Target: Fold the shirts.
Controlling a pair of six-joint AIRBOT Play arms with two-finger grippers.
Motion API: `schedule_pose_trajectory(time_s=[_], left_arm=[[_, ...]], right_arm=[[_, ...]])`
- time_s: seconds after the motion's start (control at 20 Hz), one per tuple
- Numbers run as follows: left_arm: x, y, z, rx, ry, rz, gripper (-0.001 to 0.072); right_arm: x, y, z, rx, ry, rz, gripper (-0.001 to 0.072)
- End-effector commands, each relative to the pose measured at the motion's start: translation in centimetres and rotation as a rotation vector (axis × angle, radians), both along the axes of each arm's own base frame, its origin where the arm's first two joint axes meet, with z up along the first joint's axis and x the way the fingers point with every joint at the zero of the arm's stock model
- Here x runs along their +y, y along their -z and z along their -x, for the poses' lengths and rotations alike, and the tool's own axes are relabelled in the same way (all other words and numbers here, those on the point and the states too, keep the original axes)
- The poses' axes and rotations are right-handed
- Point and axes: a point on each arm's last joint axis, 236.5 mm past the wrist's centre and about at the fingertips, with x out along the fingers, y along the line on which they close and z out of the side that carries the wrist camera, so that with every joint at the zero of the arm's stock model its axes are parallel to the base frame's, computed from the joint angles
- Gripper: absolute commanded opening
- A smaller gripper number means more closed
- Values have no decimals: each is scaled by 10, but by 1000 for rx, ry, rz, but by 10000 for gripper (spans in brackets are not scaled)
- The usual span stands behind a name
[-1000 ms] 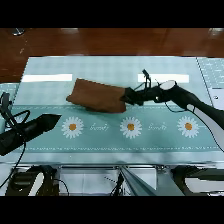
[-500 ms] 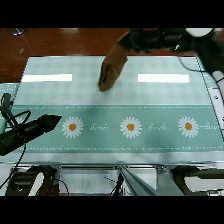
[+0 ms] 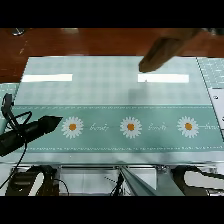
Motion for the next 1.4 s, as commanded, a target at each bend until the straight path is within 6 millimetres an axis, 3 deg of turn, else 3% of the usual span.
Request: schedule_pose_trajectory(time_s=[0.0, 0.25, 0.45, 0.65, 0.8, 1.0, 1.05, 1.1, 1.15, 1.2, 1.35], left_arm=[[0, 1, 1, 4, 3, -1, 19], [0, 1, 1, 4, 3, -1, 19], [0, 1, 1, 2, 4, -3, 19], [0, 1, 1, -5, 14, -13, 19], [0, 1, 1, -5, 14, -13, 19], [0, 1, 1, -5, 14, -13, 19], [0, 1, 1, -5, 14, -13, 19], [0, 1, 1, -4, 15, -13, 19], [-1, 1, 1, -3, 16, -13, 19], [-1, 2, 2, 2, 19, -13, 19], [-1, 3, 1, 13, 22, -13, 19]], right_arm=[[-88, 21, 40, 162, 183, 109, 25], [-157, 28, 99, 293, 342, 190, 23], [-210, 75, 170, 514, 518, 239, 23], [-230, 124, 232, 605, 702, 136, 23], [-243, 159, 304, 759, 916, 107, 24], [-235, 190, 399, 973, 1169, 227, 26], [-239, 189, 425, 1018, 1261, 289, 52], [-243, 187, 448, 1065, 1344, 341, 239], [-243, 187, 461, 1103, 1375, 372, 564], [-243, 188, 459, 1106, 1364, 373, 621], [-248, 189, 435, 1041, 1241, 438, 622]])
